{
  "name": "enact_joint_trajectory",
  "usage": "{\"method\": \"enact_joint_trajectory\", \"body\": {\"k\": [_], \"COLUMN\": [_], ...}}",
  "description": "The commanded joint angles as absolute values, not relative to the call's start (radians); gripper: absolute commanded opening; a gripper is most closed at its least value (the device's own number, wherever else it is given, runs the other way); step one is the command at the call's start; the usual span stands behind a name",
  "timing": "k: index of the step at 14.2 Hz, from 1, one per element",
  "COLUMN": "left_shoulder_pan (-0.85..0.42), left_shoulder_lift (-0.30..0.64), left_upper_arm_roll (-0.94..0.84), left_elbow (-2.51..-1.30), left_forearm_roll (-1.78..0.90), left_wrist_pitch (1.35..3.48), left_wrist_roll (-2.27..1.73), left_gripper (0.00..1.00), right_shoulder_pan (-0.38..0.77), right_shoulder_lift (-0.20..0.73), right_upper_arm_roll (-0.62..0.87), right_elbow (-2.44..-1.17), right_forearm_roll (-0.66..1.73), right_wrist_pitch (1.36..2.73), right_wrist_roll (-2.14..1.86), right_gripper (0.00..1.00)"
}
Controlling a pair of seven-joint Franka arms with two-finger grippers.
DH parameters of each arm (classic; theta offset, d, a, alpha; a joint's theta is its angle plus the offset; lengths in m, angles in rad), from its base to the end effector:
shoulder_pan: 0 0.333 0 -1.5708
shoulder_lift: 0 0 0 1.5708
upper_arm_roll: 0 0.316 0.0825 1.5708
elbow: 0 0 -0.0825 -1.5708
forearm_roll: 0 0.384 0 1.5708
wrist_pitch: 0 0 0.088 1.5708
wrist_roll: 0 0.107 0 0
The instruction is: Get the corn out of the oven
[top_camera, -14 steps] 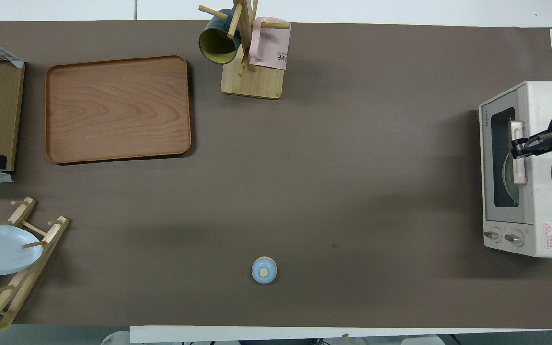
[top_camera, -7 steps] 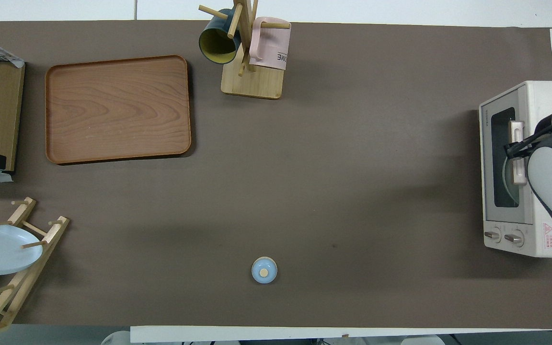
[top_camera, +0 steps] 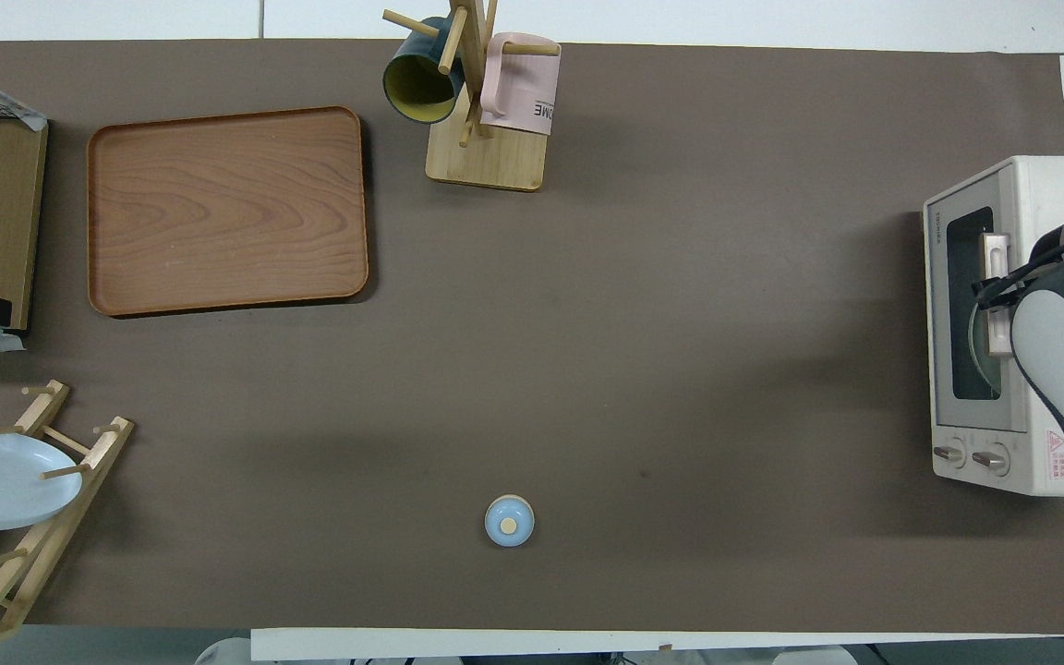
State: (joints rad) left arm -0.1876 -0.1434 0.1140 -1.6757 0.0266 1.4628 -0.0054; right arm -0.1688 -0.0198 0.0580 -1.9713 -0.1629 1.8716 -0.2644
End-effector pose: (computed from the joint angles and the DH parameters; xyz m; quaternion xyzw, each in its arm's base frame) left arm 0.4969 -0.0291 0.6414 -0.9988 0.0340 0.0350 0.0066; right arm 0.5383 -0.0722 0.4717 0.9908 0.1035 -0.0535 0.0685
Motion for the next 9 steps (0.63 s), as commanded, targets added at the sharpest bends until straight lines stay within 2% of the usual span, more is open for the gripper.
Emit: {"method": "enact_joint_trajectory", "body": {"k": [1,5,9], "left_shoulder_pan": [-0.172,-0.172,-0.172], "left_shoulder_lift": [-0.158,-0.158,-0.158], "left_upper_arm_roll": [0.107,0.107,0.107], "left_elbow": [-1.684,-1.684,-1.684], "left_forearm_roll": [0.014,0.014,0.014], "left_wrist_pitch": [1.471,1.471,1.471], "left_wrist_roll": [0.0,0.002,0.0], "left_gripper": [1.0,1.0,1.0], "right_shoulder_pan": [-0.18,-0.107,-0.029], "right_shoulder_lift": [-0.009,0.064,0.195], "right_upper_arm_roll": [0.067,0.069,0.069], "right_elbow": [-2.026,-2.052,-2.051], "right_forearm_roll": [-0.167,-0.161,-0.16], "right_wrist_pitch": [1.939,2.046,2.212], "right_wrist_roll": [-0.246,-0.108,-0.026], "right_gripper": [0.0,0.01,0.01]}}
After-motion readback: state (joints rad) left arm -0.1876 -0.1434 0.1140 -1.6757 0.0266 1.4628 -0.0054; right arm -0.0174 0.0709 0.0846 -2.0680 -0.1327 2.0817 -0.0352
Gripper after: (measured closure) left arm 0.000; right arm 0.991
